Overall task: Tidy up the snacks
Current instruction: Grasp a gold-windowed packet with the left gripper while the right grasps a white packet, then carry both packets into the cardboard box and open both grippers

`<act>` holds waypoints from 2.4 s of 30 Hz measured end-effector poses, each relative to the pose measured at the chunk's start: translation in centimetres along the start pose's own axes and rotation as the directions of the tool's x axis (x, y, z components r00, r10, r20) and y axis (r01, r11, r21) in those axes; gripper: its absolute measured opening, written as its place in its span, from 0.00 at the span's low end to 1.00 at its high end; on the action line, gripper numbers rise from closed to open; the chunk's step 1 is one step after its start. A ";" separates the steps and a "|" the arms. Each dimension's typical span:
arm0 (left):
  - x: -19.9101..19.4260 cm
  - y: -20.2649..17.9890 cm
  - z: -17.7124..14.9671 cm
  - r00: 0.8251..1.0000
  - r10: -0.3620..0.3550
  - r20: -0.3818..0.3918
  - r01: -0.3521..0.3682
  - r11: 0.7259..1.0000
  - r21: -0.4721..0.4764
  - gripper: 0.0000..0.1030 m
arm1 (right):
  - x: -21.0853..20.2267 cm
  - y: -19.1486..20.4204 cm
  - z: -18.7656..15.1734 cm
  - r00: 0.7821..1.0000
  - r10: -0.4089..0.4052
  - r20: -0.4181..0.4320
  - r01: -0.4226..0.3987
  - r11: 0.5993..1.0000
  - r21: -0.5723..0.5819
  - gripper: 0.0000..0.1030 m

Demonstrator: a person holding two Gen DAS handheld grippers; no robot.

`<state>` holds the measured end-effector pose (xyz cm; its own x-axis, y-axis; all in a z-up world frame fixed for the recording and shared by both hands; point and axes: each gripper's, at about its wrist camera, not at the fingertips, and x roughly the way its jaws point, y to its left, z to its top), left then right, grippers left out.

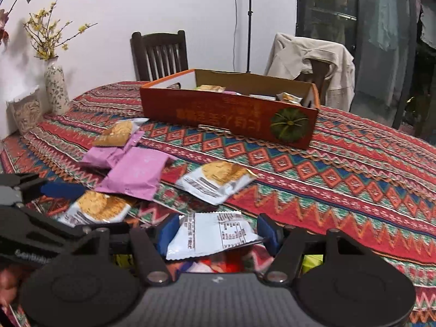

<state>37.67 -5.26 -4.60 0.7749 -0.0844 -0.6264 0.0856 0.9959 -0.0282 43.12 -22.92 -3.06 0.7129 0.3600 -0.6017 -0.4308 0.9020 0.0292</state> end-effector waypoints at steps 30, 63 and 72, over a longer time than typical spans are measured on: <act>-13.6 1.9 -2.9 0.990 -0.059 0.125 0.062 0.998 -0.015 0.41 | -11.3 0.9 -5.2 0.992 0.006 0.130 -0.017 0.997 0.080 0.50; 19.2 9.6 24.2 0.973 -0.229 -0.023 0.220 0.955 -0.197 0.41 | 18.5 -9.3 21.4 0.992 0.122 0.013 -0.122 0.969 0.217 0.51; 21.3 9.4 23.2 0.966 -0.254 -0.048 0.240 0.950 -0.201 0.53 | 22.8 -8.8 20.1 0.998 0.034 -0.051 -0.023 0.980 0.199 0.64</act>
<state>69.53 1.56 -0.11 0.6969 -0.3328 -0.6353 0.1409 0.9321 -0.3337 74.27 -17.92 -1.01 0.6686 0.3781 -0.6404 -0.3286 0.9227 0.2017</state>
